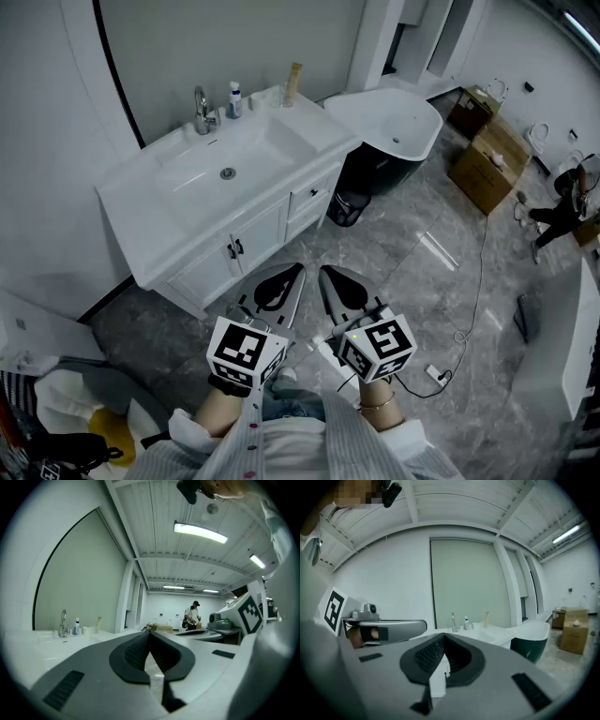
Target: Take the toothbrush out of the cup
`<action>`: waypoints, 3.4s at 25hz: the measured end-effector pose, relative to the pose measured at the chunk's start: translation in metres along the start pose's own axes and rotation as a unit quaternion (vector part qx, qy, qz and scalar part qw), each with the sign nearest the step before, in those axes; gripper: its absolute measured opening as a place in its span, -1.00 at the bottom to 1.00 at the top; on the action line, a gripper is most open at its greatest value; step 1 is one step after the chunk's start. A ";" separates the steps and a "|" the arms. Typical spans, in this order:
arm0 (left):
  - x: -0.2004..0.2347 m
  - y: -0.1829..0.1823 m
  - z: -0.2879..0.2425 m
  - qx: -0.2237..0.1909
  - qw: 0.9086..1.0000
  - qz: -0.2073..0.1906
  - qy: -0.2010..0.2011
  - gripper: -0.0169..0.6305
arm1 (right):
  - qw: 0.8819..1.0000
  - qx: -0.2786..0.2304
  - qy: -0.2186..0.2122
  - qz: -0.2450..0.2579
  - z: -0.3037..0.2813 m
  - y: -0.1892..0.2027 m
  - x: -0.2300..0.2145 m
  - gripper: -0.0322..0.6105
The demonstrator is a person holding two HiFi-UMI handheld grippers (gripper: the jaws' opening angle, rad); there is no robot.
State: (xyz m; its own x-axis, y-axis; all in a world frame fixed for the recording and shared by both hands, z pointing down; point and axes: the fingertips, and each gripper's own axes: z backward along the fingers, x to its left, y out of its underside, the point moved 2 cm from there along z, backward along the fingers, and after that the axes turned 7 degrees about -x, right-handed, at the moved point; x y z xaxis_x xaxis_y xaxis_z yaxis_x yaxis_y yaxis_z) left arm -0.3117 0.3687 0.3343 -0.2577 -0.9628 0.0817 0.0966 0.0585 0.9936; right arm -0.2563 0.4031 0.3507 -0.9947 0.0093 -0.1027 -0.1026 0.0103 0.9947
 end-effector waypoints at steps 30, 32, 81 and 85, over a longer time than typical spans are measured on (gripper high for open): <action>-0.006 0.016 -0.036 0.024 1.000 -0.008 0.010 -0.90 | 0.999 -0.018 -0.005 -0.049 0.000 0.012 -0.041 -0.87; 0.005 0.018 -0.048 0.026 1.000 -0.006 0.014 -0.90 | 0.999 -0.016 -0.002 -0.051 -0.012 0.013 -0.050 -0.87; 0.250 0.031 -0.338 0.024 0.999 -0.008 0.030 -0.90 | 0.997 -0.009 0.032 -0.065 -0.308 0.001 -0.283 -0.87; 0.270 0.037 -0.389 0.026 0.999 -0.013 0.013 -0.90 | 0.998 -0.009 0.006 -0.065 -0.345 -0.003 -0.327 -0.87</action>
State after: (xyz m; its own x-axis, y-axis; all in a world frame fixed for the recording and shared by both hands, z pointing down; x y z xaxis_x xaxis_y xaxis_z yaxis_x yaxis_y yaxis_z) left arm -0.0034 0.0084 0.3631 -0.2347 -0.9705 0.0542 0.0393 0.0463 0.9982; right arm 0.0658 0.0553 0.3841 -0.9729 -0.0038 -0.2313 -0.2312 -0.0067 0.9729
